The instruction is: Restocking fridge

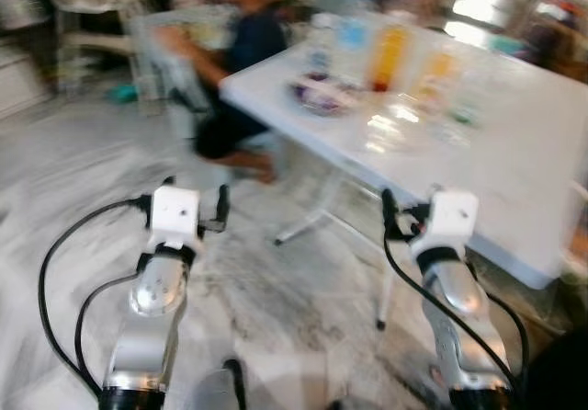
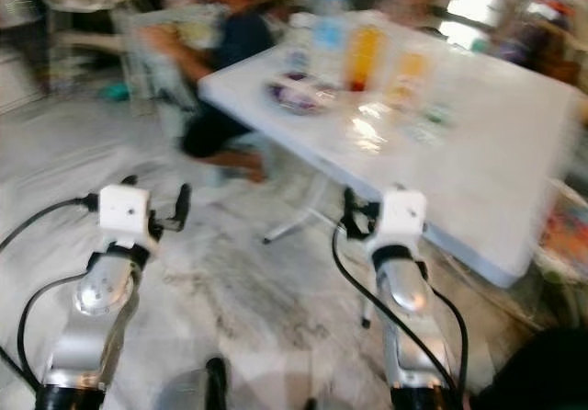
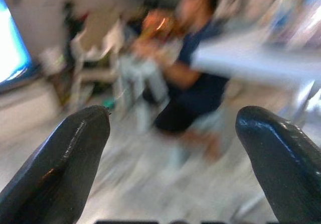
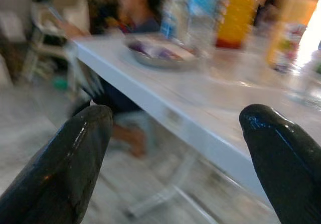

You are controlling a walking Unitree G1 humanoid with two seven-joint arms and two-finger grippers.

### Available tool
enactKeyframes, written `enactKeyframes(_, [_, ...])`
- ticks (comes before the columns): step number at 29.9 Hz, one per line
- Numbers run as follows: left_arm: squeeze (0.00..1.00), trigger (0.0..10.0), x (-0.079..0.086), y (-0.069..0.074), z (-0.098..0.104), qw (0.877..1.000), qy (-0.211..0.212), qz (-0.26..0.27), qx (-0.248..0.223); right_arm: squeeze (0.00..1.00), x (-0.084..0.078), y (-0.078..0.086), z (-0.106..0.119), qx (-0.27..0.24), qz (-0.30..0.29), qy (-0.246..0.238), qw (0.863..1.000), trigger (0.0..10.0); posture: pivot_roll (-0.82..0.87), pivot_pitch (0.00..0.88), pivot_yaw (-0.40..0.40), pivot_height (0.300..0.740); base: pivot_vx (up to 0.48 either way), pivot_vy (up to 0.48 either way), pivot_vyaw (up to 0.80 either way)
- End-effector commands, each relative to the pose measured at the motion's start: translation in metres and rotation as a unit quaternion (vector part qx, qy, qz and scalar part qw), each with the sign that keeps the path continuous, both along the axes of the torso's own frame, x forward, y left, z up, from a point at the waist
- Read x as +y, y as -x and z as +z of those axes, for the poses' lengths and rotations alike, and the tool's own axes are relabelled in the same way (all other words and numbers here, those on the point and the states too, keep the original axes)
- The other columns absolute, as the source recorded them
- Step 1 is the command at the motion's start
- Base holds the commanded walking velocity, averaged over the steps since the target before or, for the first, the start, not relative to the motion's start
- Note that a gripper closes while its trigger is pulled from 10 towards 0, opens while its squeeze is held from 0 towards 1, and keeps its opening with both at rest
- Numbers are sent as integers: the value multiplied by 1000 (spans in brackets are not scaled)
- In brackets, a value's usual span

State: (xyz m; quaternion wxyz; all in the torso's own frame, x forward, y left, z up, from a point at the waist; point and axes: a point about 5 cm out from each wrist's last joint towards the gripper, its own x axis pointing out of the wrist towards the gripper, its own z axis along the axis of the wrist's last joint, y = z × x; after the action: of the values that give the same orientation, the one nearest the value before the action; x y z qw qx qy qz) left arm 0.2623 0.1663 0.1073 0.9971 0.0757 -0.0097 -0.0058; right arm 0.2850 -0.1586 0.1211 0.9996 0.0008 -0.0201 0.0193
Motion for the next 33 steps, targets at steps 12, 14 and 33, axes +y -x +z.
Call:
enactKeyframes(12, [0,10000,-6,-7,7,1000,-1,-13,-10,0,-4,3,-3,7,-8,3,1000,10000,-3,52,-29,740,0,0,0])
enactKeyframes(14, [0,10000,-6,-7,7,1000,-1,-13,-10,0,-4,3,-3,7,-8,3,1000,10000,-3,52,-29,740,0,0,0])
enactKeyframes(33, [0,10000,-6,-7,7,1000,-1,-13,-10,0,-4,3,-3,7,-8,3,1000,10000,-3,52,-29,740,0,0,0])
